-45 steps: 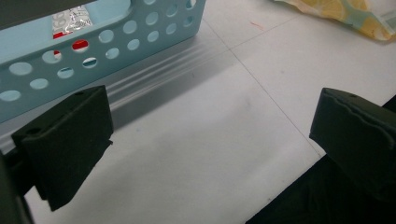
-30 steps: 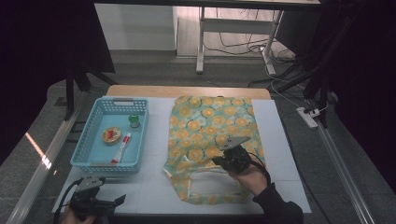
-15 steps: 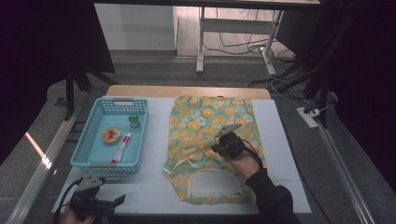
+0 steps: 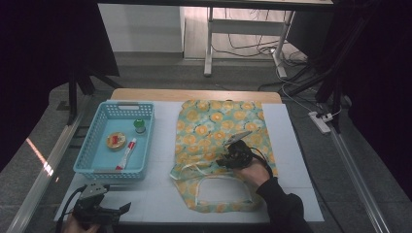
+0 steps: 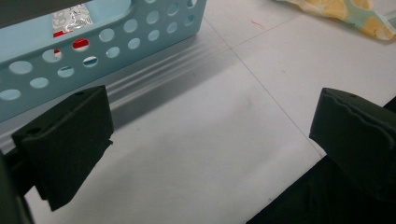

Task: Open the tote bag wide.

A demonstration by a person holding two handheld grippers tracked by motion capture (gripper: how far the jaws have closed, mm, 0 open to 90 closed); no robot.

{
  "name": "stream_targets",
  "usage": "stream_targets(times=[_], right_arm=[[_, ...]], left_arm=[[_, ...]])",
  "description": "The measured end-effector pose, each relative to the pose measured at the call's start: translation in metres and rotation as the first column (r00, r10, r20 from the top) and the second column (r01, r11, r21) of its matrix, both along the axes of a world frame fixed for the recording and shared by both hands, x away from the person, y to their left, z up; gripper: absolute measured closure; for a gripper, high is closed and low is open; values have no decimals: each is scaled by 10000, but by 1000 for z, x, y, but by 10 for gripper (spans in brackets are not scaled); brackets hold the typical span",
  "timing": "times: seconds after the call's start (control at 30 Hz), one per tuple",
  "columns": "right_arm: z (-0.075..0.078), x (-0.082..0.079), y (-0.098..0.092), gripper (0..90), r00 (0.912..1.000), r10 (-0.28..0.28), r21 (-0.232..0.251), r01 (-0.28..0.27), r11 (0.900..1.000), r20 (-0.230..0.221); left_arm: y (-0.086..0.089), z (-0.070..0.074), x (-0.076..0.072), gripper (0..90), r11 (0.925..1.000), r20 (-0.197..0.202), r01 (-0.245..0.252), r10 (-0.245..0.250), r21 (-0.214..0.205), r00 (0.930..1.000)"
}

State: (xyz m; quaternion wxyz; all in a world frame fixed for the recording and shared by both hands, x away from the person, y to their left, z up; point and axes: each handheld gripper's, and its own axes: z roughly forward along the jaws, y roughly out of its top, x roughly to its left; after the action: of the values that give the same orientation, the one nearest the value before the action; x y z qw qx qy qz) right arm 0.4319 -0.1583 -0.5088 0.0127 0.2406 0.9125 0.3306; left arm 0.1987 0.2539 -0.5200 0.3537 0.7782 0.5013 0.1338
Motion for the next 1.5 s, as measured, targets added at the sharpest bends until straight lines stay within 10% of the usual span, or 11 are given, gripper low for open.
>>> stream_targets(times=[0.23, 0.5, 0.67, 0.9, 1.5], right_arm=[[3, -13, 18, 473, 9950, 938, 474, -921, 9946, -333], [-7, -28, 46, 326, 9801, 1983, -162, -1984, 9800, -44], [-10, -33, 57, 513, 9692, 2221, -1212, -2091, 9703, 1060], [-8, -29, 53, 847, 9723, 2208, -1147, -2114, 9706, 763], [3, -18, 36, 875, 9810, 1506, -1040, -1382, 9849, 1222]], left_arm=[[0, 0, 0, 0, 10000, 18, -14, 14, -21, 10000], [0, 0, 0, 0, 10000, 9, -1, 1, -11, 10000], [0, 0, 0, 0, 10000, 19, 14, -14, -9, 10000], [0, 0, 0, 0, 10000, 21, 31, -31, 12, 10000], [0, 0, 0, 0, 10000, 20, 34, -34, 7, 10000]])
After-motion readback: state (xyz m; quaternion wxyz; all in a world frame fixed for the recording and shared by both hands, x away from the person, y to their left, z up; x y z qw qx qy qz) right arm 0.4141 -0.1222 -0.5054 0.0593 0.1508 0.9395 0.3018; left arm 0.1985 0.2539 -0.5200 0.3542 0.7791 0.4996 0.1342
